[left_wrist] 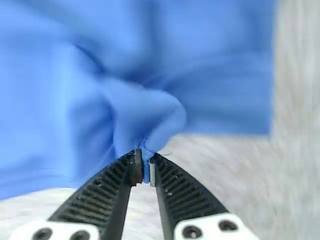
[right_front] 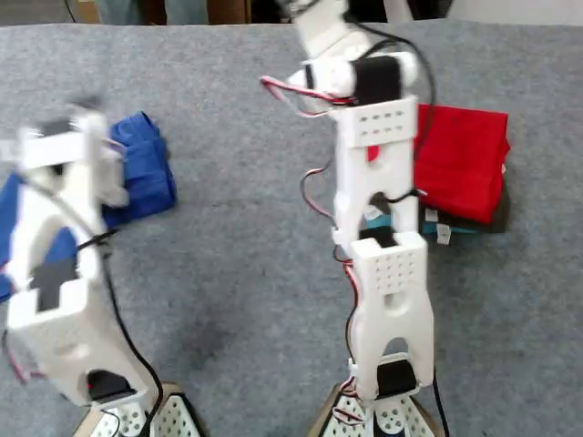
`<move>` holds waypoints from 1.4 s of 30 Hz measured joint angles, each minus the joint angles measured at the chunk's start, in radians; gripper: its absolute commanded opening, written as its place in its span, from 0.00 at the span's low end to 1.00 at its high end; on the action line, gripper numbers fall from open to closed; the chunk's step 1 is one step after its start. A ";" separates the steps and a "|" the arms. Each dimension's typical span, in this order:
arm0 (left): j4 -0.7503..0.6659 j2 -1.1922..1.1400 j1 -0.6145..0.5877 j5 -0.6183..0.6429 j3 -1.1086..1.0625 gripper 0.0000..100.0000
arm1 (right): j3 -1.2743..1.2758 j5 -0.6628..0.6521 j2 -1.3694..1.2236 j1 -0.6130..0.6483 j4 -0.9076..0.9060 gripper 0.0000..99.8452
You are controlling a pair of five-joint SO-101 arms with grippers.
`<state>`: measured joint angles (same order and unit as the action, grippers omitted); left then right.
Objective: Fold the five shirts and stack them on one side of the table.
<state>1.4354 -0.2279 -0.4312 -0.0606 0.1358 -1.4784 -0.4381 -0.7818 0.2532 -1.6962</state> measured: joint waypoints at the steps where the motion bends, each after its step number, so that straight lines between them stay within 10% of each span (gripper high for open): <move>1: 0.014 0.026 -0.060 0.000 0.057 0.03 | 0.000 0.000 -0.015 0.025 0.009 0.02; 16: -0.133 -0.023 -0.680 0.002 0.304 0.03 | 0.002 0.255 -0.474 0.532 0.288 0.18; 24: -0.169 -0.198 -0.690 0.002 0.308 0.03 | 0.002 0.258 -0.605 0.552 0.410 0.17; 28: -0.169 -0.264 -0.690 0.002 0.310 0.03 | 0.000 0.261 -0.608 0.548 0.405 0.01; 42: -0.057 -0.285 -0.620 -0.087 0.310 0.03 | -0.072 0.218 -0.422 0.493 -0.058 0.01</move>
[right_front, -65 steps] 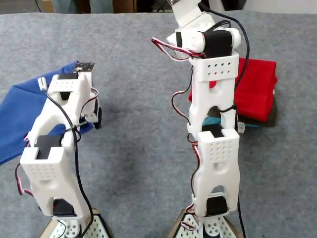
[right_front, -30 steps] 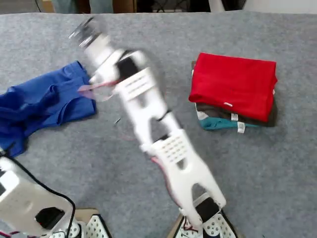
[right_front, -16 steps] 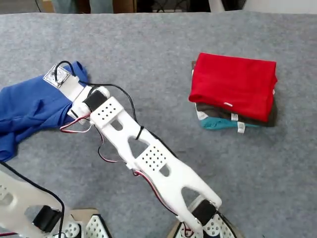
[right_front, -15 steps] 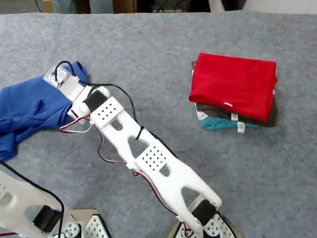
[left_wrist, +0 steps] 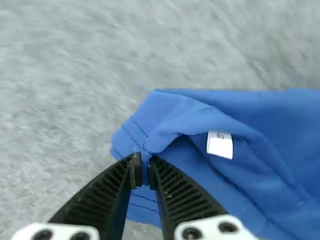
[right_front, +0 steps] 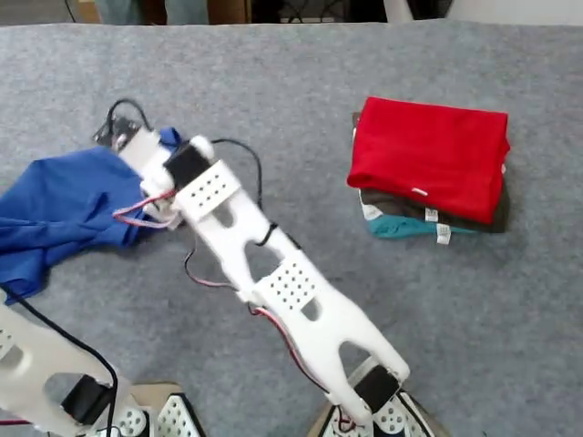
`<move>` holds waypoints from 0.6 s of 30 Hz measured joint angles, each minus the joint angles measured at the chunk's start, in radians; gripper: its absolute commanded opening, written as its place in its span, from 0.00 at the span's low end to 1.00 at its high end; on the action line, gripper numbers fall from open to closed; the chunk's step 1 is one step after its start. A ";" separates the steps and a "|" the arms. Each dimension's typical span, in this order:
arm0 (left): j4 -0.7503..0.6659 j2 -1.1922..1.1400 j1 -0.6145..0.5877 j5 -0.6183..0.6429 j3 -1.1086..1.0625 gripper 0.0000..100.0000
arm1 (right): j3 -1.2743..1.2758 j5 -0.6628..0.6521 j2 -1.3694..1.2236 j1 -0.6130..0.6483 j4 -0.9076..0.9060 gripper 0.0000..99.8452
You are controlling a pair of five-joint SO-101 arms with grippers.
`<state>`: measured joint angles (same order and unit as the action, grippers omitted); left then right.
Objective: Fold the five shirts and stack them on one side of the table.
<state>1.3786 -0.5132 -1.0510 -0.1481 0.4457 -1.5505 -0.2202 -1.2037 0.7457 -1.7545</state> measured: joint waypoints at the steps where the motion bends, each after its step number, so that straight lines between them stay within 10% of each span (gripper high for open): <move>1: 0.020 0.000 0.009 -0.018 0.000 0.03 | 0.037 0.000 0.038 -0.011 -0.003 0.01; 18: 0.328 0.000 0.020 -0.454 0.000 0.03 | 1.758 -0.133 1.140 -0.052 0.313 0.08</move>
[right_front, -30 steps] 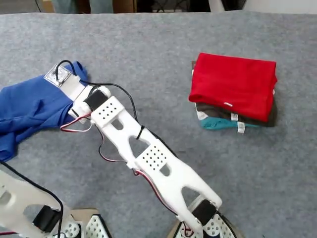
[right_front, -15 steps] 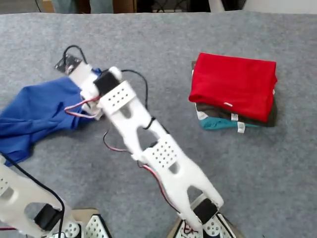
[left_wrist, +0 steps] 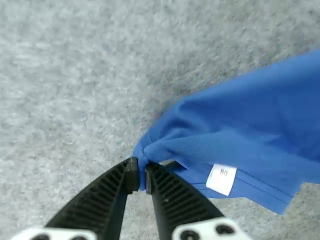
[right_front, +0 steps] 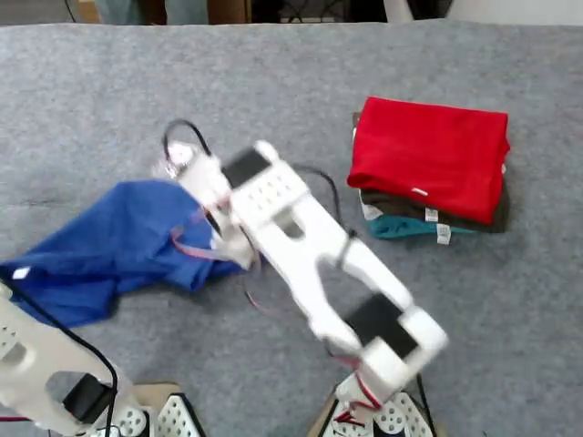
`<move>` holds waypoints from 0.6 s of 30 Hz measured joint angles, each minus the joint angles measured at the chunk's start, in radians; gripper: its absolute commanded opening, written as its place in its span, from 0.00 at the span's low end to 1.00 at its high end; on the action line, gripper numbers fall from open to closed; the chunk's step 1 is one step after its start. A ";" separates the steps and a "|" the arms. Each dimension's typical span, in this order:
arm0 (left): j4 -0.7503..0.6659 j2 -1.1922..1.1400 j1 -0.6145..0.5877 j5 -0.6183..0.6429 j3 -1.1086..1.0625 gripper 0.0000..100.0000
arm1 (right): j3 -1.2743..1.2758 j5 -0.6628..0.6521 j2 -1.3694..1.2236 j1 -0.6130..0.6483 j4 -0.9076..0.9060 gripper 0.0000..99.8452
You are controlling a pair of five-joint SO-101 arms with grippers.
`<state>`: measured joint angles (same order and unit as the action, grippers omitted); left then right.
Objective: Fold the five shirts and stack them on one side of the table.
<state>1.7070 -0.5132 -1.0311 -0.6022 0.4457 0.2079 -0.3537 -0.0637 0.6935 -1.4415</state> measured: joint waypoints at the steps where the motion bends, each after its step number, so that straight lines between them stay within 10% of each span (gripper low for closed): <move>1: 0.002 0.000 -0.002 -0.003 0.000 0.03 | 0.091 0.000 0.044 0.006 0.032 0.13; 9: 0.006 0.000 -0.015 -0.005 0.000 0.03 | 0.238 0.003 0.253 0.006 -0.009 0.23; 18: 0.009 0.000 -0.052 -0.005 0.000 0.03 | 0.025 0.115 0.132 0.006 0.028 0.06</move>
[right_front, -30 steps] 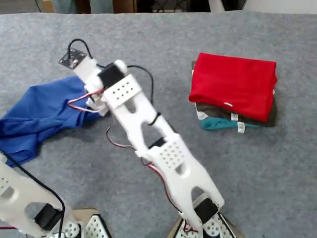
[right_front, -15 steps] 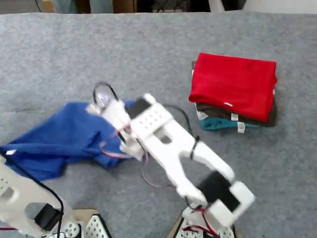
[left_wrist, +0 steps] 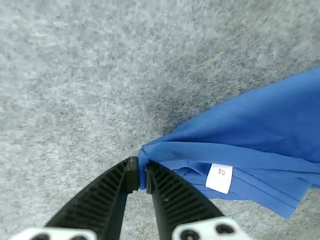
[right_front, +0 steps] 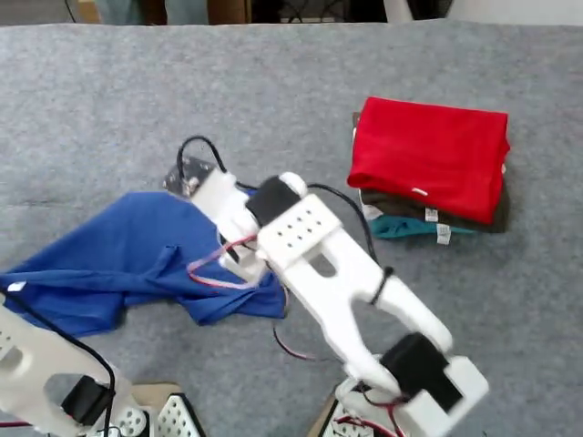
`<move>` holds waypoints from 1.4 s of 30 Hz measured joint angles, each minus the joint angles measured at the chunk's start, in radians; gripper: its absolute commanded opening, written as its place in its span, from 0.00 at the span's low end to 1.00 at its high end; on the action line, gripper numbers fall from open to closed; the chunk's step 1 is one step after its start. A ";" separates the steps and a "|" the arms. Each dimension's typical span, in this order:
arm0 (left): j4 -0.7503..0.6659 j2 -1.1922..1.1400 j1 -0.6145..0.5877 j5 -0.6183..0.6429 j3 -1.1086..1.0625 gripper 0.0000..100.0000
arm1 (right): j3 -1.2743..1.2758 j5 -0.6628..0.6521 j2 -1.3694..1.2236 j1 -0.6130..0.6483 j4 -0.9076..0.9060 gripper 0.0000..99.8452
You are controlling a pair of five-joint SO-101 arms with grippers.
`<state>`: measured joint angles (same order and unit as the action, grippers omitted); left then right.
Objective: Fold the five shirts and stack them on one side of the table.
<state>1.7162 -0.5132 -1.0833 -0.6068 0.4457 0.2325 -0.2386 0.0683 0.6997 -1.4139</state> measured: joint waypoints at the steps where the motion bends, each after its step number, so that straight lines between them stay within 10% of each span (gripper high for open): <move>1: 0.000 0.000 -0.002 0.000 0.000 0.03 | -0.037 0.026 -0.048 0.000 0.008 0.08; 7: 0.000 0.000 -0.003 0.000 0.000 0.03 | -0.311 0.127 -0.382 0.000 -0.035 0.25; 20: 0.000 0.000 -0.003 0.000 0.000 0.03 | -0.753 0.141 -0.784 -0.015 -0.230 0.09; 42: -0.035 0.000 0.008 0.000 -0.021 0.03 | -0.796 0.175 -0.842 -0.057 -0.238 0.02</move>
<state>1.6809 -0.5132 -1.0756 -0.6068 0.4242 -0.5639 -0.0637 -0.7741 0.6429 -1.6517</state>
